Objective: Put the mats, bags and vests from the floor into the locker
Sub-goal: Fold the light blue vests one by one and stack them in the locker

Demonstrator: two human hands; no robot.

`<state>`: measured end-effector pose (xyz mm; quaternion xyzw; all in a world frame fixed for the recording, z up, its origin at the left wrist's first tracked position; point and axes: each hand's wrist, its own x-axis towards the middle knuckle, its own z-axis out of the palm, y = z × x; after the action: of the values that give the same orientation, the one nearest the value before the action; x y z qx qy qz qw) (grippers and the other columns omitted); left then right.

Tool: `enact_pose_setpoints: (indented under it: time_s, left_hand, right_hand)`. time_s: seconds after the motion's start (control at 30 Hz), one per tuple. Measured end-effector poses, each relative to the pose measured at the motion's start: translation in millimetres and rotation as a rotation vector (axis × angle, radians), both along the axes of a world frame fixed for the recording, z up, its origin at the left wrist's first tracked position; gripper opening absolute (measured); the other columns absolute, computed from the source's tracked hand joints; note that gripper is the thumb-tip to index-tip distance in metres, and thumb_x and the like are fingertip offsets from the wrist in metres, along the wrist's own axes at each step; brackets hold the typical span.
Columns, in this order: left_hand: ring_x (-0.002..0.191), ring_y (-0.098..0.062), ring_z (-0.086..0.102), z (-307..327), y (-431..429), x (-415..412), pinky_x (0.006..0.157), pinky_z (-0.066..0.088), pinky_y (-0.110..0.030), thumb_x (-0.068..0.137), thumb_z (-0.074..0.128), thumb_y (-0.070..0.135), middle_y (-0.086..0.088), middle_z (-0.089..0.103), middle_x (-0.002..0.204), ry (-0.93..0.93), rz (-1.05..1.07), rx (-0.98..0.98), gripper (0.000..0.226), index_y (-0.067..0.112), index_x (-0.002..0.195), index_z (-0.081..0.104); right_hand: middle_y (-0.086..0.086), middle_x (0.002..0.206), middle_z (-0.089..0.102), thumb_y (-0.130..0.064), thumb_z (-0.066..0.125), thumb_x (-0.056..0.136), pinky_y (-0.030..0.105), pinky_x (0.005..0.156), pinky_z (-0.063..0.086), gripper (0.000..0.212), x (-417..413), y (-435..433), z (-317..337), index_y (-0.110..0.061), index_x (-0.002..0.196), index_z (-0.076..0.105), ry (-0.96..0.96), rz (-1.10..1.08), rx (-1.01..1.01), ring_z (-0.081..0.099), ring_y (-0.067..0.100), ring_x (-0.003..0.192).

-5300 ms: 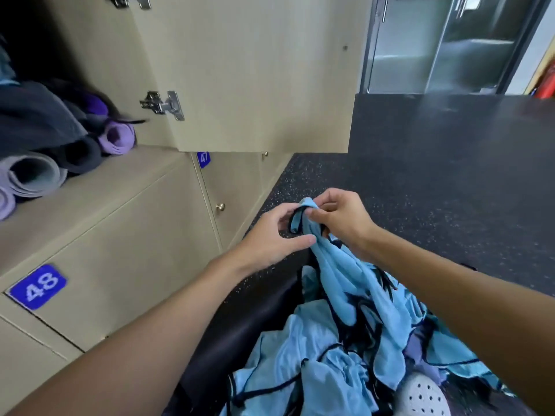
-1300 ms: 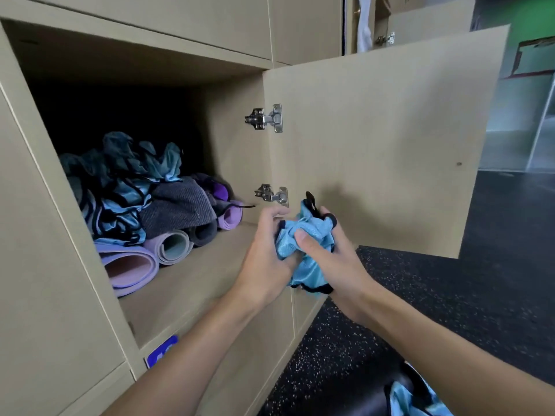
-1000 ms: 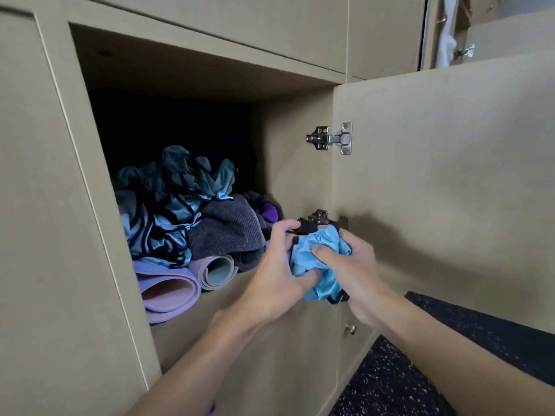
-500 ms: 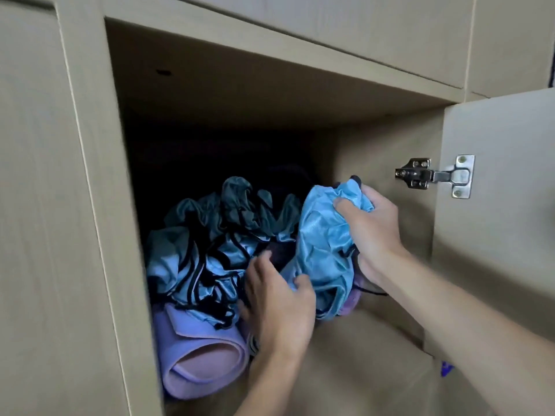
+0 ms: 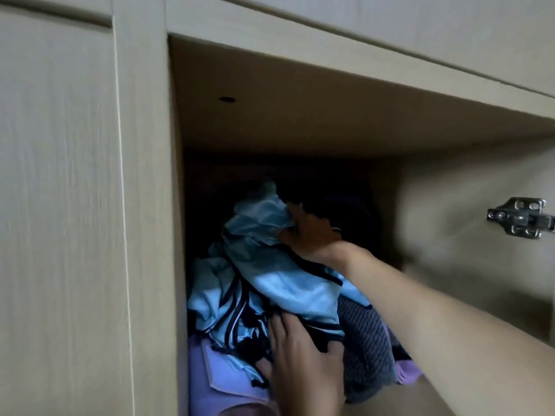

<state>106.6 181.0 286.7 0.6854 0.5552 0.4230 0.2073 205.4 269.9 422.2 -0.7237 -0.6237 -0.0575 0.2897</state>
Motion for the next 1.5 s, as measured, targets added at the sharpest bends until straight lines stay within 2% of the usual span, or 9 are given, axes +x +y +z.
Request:
enact_pose_setpoints:
  time_s: [0.13, 0.27, 0.47, 0.6, 0.77, 0.87, 1.03, 1.27, 1.5]
  left_hand:
    - [0.142, -0.012, 0.027, 0.6, -0.6, 0.1, 0.108, 0.025, -0.045, 0.078, 0.061, 0.052, 0.012, 0.037, 0.141, -0.081, -0.014, -0.006, 0.069, 0.031, 0.137, 0.03]
    - [0.136, -0.014, 0.036, 4.3, -3.2, -3.0, 0.109, 0.026, -0.046, 0.076, 0.064, 0.047, 0.014, 0.042, 0.139, -0.177, -0.032, -0.017, 0.073, 0.035, 0.138, 0.029]
    - [0.134, -0.016, 0.041, 3.1, -2.0, -4.8, 0.106, 0.029, -0.048, 0.073, 0.068, 0.045, 0.013, 0.046, 0.136, -0.228, -0.065, 0.021, 0.071, 0.033, 0.135, 0.034]
    - [0.129, -0.018, 0.044, -2.9, -1.6, -5.1, 0.104, 0.033, -0.046, 0.074, 0.067, 0.044, 0.012, 0.05, 0.132, -0.203, -0.065, 0.061, 0.061, 0.031, 0.127, 0.039]
    - [0.129, -0.018, 0.048, -10.4, -6.6, -11.8, 0.1, 0.039, -0.042, 0.077, 0.07, 0.037, 0.01, 0.048, 0.143, -0.265, -0.007, 0.211, 0.067, 0.028, 0.139, 0.046]
    - [0.125, -0.024, 0.051, -14.0, -5.7, -20.4, 0.092, 0.04, -0.047, 0.068, 0.064, 0.041, 0.001, 0.052, 0.141, -0.218, 0.119, 0.338, 0.067, 0.023, 0.132, 0.056]
    - [0.129, -0.024, 0.053, -25.7, 3.1, -21.8, 0.097, 0.024, -0.045, 0.054, 0.064, 0.057, -0.005, 0.05, 0.148, -0.004, 0.163, 0.274, 0.087, 0.027, 0.136, 0.055]
    - [0.132, -0.021, 0.051, -28.3, 7.4, -18.9, 0.102, 0.018, -0.046, 0.056, 0.064, 0.059, -0.002, 0.048, 0.15, -0.033, 0.181, 0.275, 0.086, 0.029, 0.136, 0.053]
    - [0.138, -0.019, 0.043, -28.3, 3.7, -19.3, 0.106, 0.02, -0.046, 0.063, 0.061, 0.056, -0.002, 0.042, 0.154, -0.075, 0.205, 0.319, 0.081, 0.027, 0.138, 0.052]
  right_hand:
    - [0.006, 0.157, 0.028, -0.048, 0.06, 0.091, 0.042, 0.118, 0.023, 0.076, -0.9, -34.7, -18.4, -0.042, 0.152, 0.015, 0.103, 0.246, 0.171, 0.02, 0.027, 0.147]
    - [-0.002, 0.154, 0.034, -0.05, 0.066, 0.086, 0.036, 0.118, 0.029, 0.079, 3.6, -68.0, -33.8, -0.039, 0.152, 0.022, 0.103, 0.409, 0.14, 0.029, 0.013, 0.144]
    - [-0.011, 0.15, 0.041, -0.035, 0.08, 0.077, 0.018, 0.114, 0.027, 0.084, 19.9, -94.3, -29.8, -0.033, 0.149, 0.036, -0.073, 0.499, 0.019, 0.034, 0.001, 0.138]
    - [-0.006, 0.137, 0.057, -0.012, 0.075, 0.08, -0.002, 0.096, 0.024, 0.059, 13.5, -82.3, -20.0, -0.019, 0.136, 0.057, -0.282, 0.418, 0.039, 0.047, 0.002, 0.127]
    - [0.007, 0.095, 0.073, -0.002, 0.064, 0.084, 0.014, 0.078, 0.045, 0.023, -19.8, -52.4, 6.6, -0.009, 0.103, 0.075, 0.066, 0.223, 0.449, 0.067, 0.019, 0.088]
    - [0.015, 0.119, 0.067, -0.001, 0.06, 0.086, 0.017, 0.094, 0.038, 0.032, -45.4, -21.4, 24.4, -0.004, 0.117, 0.069, 0.17, 0.193, 0.665, 0.062, 0.027, 0.112]
    - [0.019, 0.152, 0.036, -0.029, 0.039, 0.105, 0.034, 0.112, 0.026, 0.049, -73.5, 16.6, -1.7, -0.012, 0.15, 0.032, -0.162, 0.343, -0.085, 0.032, 0.033, 0.141]
    - [0.011, 0.145, 0.038, -0.042, 0.054, 0.097, 0.038, 0.11, 0.03, 0.069, -59.7, 8.4, -19.0, -0.03, 0.154, 0.018, -0.237, 0.381, 0.191, 0.033, 0.031, 0.136]
    - [0.003, 0.159, 0.023, -0.05, 0.056, 0.093, 0.039, 0.118, 0.022, 0.076, -49.2, -13.8, -24.4, -0.031, 0.155, 0.016, -0.281, 0.345, 0.162, 0.021, 0.026, 0.145]
